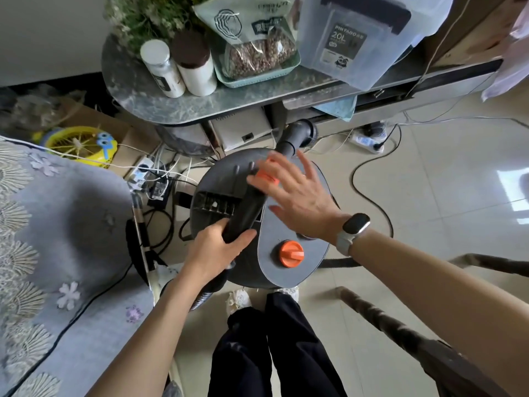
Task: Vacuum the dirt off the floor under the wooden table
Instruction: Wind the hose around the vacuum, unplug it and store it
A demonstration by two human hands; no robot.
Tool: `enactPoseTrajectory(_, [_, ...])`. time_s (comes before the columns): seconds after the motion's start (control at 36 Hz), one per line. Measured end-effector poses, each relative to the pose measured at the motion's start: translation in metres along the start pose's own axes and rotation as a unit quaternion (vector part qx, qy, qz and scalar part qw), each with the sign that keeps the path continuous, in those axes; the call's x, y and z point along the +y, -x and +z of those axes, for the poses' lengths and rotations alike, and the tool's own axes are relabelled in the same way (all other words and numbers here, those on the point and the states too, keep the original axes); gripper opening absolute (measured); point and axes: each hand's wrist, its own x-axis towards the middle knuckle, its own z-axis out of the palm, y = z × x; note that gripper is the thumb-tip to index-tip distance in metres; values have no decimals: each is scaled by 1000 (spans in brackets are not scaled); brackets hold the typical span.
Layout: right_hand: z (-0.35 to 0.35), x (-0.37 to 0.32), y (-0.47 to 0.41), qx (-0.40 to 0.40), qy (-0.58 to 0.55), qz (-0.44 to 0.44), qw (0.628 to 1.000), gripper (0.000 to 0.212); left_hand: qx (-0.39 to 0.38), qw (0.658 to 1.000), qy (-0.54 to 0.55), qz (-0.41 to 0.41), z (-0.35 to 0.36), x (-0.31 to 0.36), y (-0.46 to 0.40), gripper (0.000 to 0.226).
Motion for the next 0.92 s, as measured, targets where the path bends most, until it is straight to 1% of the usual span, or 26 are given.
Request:
enactPoseTrajectory(0.03, [2, -4, -5, -14, 17, -42, 999, 72, 1, 1000, -12, 6, -2, 0, 1, 50])
enactPoseTrajectory(0.08, [6, -11, -14, -19, 38, -89, 995, 62, 3, 999, -33, 13, -7, 0, 4, 48])
enactPoseTrajectory(0.14, [8, -15, -22, -16, 46, -114, 992, 52, 12, 998, -60, 23, -11, 1, 9, 48])
enactPoseTrajectory(0.19, [9, -16, -28, -16, 47, -114, 992, 50, 54, 993, -99, 37, -17, 1, 15, 47])
enactPoseTrajectory(0.25, [6, -16, -30, -4, 45, -58, 997, 47, 131, 984, -116, 45, -28, -1, 17, 47])
enactPoseTrajectory(0.31, [1, -17, -30, 8, 40, 26, 999, 46, 205, 974, -70, 73, -42, -7, 16, 47])
enactPoseTrajectory(0.33, [-3, -16, -29, 16, 34, 63, 997, 46, 223, 970, -48, 84, -48, -8, 14, 53])
enactPoseTrajectory(0.36, [-6, -15, -27, 25, 29, 91, 995, 46, 226, 969, -35, 91, -54, -8, 14, 61])
enactPoseTrajectory(0.39, [-9, -13, -24, 33, 29, 114, 993, 47, 213, 972, -25, 95, -58, -9, 11, 66])
enactPoseTrajectory(0.44, [-14, -6, -17, 36, 32, 152, 987, 49, 165, 982, -15, 94, -66, -11, 1, 70])
enactPoseTrajectory(0.5, [-19, 1, -9, 33, 28, 189, 981, 49, 111, 990, -31, 83, -73, -21, -15, 64])
enactPoseTrajectory(0.56, [-26, 8, -3, 38, 28, 223, 974, 45, 78, 992, -55, 80, -75, -33, -30, 57])
enactPoseTrajectory(0.67, [-29, 15, 9, 32, 48, 286, 957, 38, 60, 993, -93, 39, -71, -51, -48, 49])
enactPoseTrajectory(0.72, [-25, 15, 16, 14, 44, 309, 950, 37, 42, 989, -136, 29, -68, -56, -57, 51])
enactPoseTrajectory(0.81, [-15, 10, 22, 7, 31, 335, 942, 37, 30, 983, -176, 33, -68, -61, -71, 54])
enactPoseTrajectory(0.92, [-7, 6, 23, -45, 7, 373, 927, 49, 26, 983, -172, 64, -77, -70, -82, 47])
